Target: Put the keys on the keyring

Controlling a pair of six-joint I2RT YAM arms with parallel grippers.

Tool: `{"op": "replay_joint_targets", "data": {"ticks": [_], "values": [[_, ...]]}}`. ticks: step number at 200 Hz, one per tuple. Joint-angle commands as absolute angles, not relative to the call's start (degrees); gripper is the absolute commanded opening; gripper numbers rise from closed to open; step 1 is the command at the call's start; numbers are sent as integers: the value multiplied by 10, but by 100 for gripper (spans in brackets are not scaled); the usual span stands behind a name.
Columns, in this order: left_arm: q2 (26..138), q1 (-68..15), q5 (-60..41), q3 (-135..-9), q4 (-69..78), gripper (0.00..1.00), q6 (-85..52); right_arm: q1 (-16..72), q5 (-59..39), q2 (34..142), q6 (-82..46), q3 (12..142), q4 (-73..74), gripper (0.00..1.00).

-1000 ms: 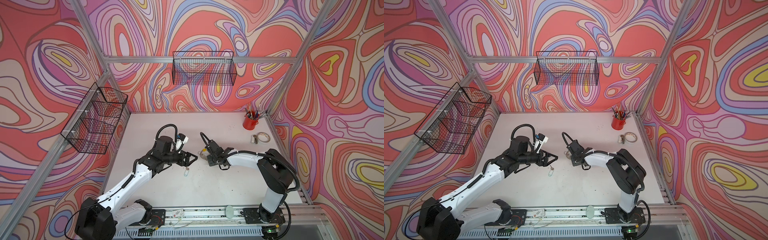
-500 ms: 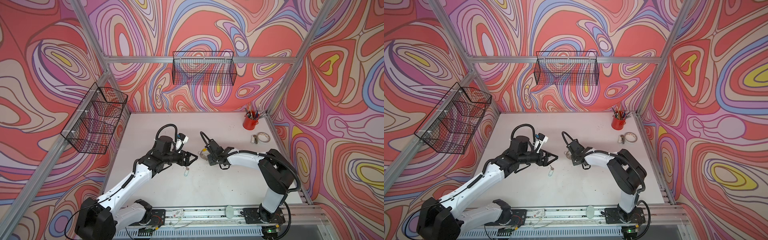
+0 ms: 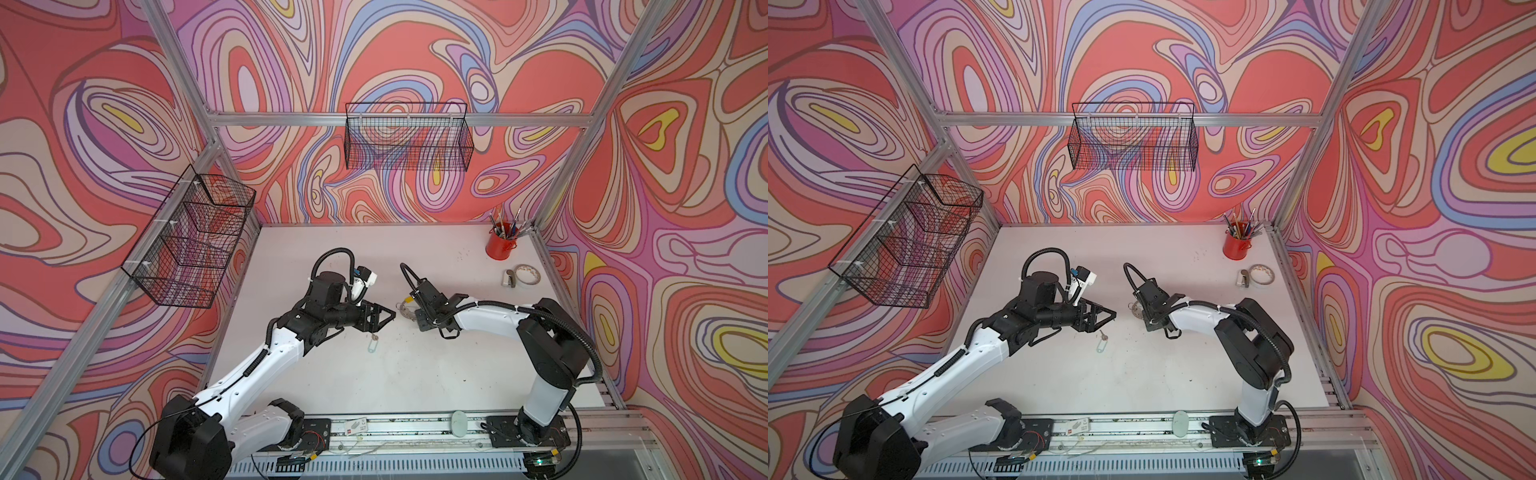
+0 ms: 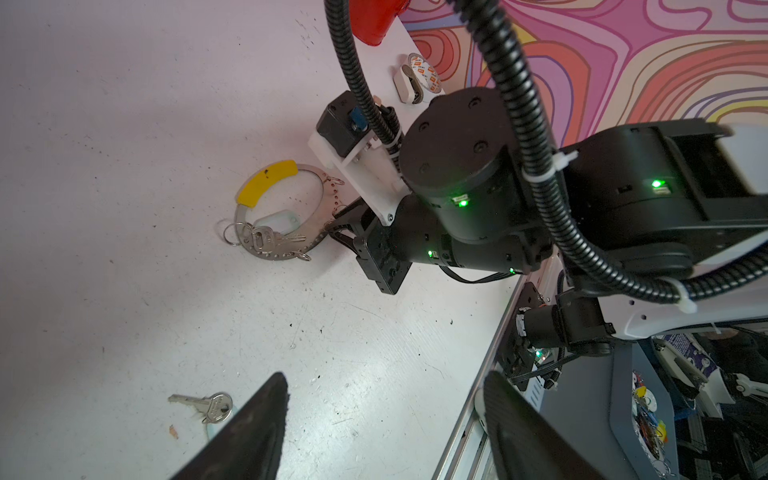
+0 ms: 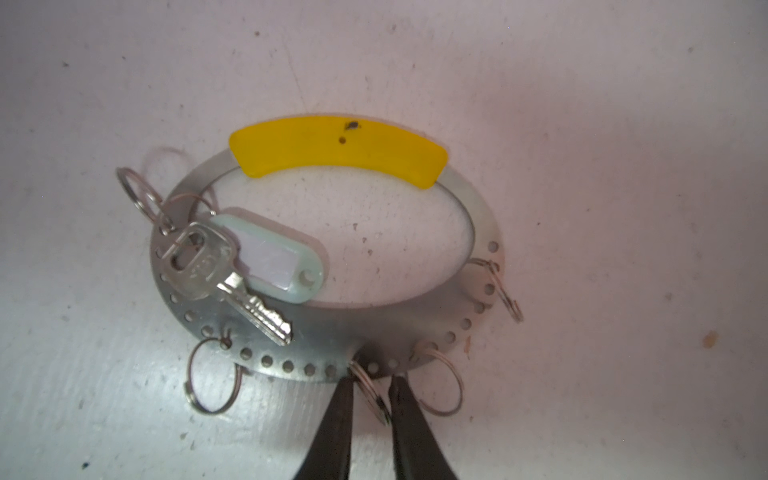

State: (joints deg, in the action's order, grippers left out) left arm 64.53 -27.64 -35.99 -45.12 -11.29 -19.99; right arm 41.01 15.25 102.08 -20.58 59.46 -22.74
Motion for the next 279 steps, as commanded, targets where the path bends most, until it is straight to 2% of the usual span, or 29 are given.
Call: {"op": "replay_joint_targets", "data": {"ticks": [1, 105, 249, 279], "values": [[640, -273, -365, -450, -102, 76, -200, 413, 160, 994, -206, 602, -230, 18], [639, -272, -366, -449, -101, 76, -200, 413, 147, 1005, -201, 600, -222, 11], [636, -272, -369, -447, -99, 77, -200, 412, 140, 1024, -199, 597, -215, 16], [635, -273, -369, -446, -98, 77, -200, 412, 135, 1024, -200, 598, -212, 13]]}}
